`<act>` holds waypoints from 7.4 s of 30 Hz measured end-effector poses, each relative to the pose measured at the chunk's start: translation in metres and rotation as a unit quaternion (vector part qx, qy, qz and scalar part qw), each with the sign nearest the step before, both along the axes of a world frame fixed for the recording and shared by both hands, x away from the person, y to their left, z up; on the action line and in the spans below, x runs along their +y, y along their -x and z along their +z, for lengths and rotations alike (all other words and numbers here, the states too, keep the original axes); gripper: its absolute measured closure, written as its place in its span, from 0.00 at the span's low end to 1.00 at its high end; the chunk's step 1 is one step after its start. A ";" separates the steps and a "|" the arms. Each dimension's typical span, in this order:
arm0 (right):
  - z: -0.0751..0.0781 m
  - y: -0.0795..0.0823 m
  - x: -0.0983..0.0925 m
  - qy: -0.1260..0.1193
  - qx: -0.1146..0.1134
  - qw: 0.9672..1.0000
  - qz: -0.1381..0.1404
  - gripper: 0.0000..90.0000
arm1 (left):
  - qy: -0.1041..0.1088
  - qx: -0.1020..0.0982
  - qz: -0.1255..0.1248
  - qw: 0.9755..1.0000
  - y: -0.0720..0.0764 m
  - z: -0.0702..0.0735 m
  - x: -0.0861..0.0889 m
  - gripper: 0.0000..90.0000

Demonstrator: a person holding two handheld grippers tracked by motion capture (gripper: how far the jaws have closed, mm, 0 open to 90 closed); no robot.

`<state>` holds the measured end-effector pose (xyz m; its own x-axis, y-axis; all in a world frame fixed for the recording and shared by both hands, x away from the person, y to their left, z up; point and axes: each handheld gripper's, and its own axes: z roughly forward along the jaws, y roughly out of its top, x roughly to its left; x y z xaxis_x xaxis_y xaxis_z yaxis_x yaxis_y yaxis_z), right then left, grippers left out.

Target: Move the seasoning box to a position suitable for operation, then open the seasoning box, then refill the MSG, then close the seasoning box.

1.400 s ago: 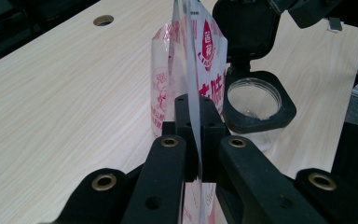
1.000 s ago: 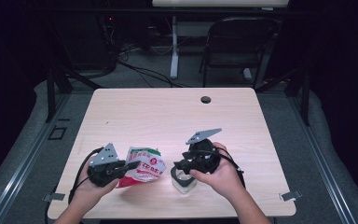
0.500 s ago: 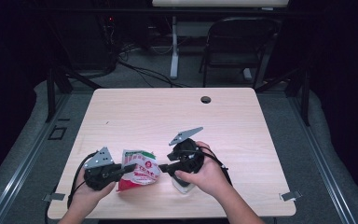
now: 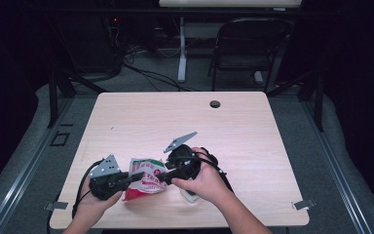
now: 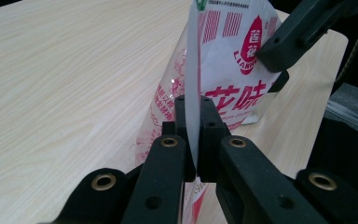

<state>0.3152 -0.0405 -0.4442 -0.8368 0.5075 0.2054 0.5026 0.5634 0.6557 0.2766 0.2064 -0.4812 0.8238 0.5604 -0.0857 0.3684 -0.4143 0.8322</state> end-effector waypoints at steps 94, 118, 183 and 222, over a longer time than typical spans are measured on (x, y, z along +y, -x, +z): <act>0.015 0.009 0.012 0.024 -0.048 0.996 0.065 1.00 | 0.090 0.083 -0.025 0.992 -0.017 -0.077 0.003 0.28; 0.024 0.012 0.016 0.011 -0.060 0.996 0.069 1.00 | 0.024 0.073 -0.039 0.996 -0.014 -0.089 -0.011 0.54; 0.028 0.011 -0.052 -0.076 -0.060 0.995 -0.006 0.75 | -0.113 -0.103 0.056 0.987 -0.006 -0.060 -0.010 0.71; 0.044 0.006 -0.049 -0.041 -0.076 0.996 -0.008 0.58 | -0.242 -0.196 0.051 0.949 -0.006 -0.049 -0.041 0.72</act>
